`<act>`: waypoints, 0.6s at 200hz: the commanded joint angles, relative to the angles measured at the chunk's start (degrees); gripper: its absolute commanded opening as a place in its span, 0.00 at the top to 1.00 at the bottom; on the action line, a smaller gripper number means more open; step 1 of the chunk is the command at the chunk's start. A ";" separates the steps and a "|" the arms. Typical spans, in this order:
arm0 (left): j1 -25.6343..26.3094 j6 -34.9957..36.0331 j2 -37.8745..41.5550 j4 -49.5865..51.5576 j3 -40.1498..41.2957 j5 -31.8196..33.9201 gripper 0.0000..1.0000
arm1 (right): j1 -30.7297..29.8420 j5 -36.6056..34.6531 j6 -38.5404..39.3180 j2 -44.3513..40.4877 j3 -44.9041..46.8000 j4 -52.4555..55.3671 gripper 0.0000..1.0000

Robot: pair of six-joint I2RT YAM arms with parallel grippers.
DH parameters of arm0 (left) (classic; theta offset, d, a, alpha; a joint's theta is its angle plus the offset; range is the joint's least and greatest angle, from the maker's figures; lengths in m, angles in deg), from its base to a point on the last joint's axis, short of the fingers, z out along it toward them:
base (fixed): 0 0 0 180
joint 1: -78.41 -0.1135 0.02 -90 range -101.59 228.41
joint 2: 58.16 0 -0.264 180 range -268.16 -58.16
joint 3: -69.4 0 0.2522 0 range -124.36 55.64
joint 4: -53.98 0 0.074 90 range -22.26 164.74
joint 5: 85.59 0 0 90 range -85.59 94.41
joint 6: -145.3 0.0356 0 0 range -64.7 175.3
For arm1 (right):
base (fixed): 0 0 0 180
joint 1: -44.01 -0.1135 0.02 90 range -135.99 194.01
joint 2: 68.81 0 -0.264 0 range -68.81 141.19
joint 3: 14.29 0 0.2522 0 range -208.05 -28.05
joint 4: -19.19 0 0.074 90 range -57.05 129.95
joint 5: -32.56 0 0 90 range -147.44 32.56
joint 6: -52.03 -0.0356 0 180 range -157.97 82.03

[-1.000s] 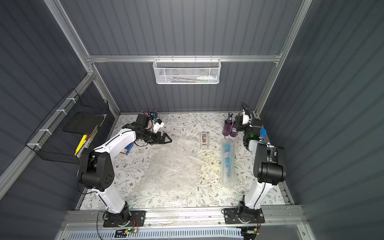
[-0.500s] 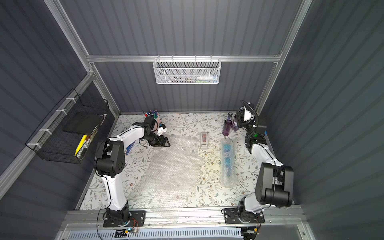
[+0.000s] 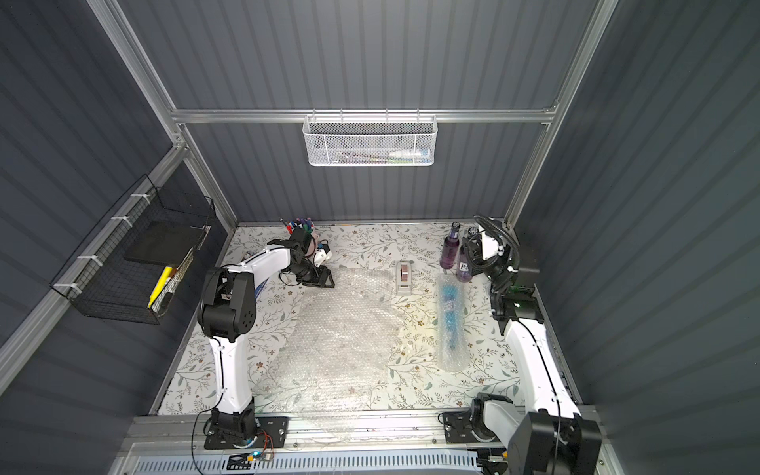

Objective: Wrap wine bottles in bubble wrap
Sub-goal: Adjust the bubble wrap on the bubble wrap.

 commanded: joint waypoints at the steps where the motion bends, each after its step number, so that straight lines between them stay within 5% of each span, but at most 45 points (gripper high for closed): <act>1: -0.15 1.45 -2.15 0.66 -2.66 3.78 0.49 | -0.82 2.19 0.65 -4.00 -0.11 -0.05 0.91; 61: -0.18 0.27 -2.69 0.34 -1.92 -1.02 0.63 | -2.02 3.60 -0.03 -7.36 0.61 4.58 0.91; 98: -0.18 0.38 -2.94 2.18 -3.58 -2.22 0.96 | -2.42 4.00 -0.20 -7.88 0.77 6.10 0.91; 120: -0.18 0.10 -1.45 2.62 -3.93 -4.77 1.00 | -2.68 4.00 -0.63 -8.24 1.19 6.27 0.91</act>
